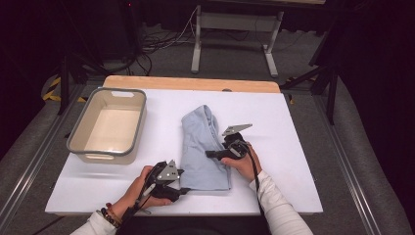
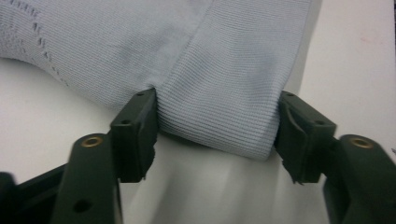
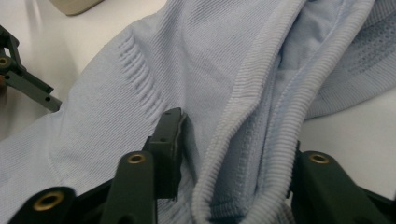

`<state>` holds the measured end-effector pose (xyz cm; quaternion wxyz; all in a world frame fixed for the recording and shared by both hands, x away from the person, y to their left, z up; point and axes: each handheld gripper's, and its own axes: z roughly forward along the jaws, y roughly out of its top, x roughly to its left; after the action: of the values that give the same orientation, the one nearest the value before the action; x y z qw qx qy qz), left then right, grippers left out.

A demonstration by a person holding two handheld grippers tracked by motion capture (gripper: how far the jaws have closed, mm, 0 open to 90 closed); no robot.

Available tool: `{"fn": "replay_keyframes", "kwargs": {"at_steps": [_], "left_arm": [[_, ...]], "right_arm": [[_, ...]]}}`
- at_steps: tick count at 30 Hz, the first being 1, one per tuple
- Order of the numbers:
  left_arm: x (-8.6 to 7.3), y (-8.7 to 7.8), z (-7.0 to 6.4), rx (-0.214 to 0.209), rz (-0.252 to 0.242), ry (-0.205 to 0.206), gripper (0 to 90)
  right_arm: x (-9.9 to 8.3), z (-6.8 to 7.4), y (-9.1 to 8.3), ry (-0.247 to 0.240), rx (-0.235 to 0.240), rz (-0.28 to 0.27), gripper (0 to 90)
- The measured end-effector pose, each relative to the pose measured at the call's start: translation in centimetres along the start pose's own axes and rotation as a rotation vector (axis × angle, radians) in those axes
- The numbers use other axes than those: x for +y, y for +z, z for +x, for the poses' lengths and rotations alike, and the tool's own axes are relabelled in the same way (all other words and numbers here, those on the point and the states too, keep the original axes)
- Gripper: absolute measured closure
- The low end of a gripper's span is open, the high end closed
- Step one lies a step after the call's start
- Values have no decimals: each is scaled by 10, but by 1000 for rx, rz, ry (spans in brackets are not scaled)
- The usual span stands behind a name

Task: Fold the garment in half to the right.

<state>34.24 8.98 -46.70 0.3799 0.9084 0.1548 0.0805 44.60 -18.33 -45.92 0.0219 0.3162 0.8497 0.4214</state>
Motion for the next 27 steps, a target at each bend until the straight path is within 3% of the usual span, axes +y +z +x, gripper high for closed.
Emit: {"fn": "replay_keyframes", "kwargs": {"at_steps": [5, 9, 10, 12, 17, 22, 24, 27], "left_arm": [[2, -1, -1, 17, 6, 21, 511], [2, -3, -2, 45, 8, 41, 625], [2, -4, -2, 45, 9, 42, 630], [2, -4, -1, 39, 9, 38, 634], [0, -5, -1, 40, 15, 43, 609], [-3, -7, 0, 30, 7, 45, 545], [-4, -6, 1, 36, -1, 32, 492], [-4, -5, 3, 43, 4, 7, 387]], "right_arm": [[0, 4, -3, -25, -20, -18, 674], [1, 6, -6, -49, -33, -25, 683], [1, 6, -7, -48, -32, -25, 668], [1, 6, -9, -41, -54, -18, 541], [2, 4, -14, -56, -120, 36, 291], [-1, -5, -15, -32, -135, 62, 191], [-3, -9, -13, -12, -131, 58, 142], [-2, -8, -10, -21, -134, 61, 142]]}}
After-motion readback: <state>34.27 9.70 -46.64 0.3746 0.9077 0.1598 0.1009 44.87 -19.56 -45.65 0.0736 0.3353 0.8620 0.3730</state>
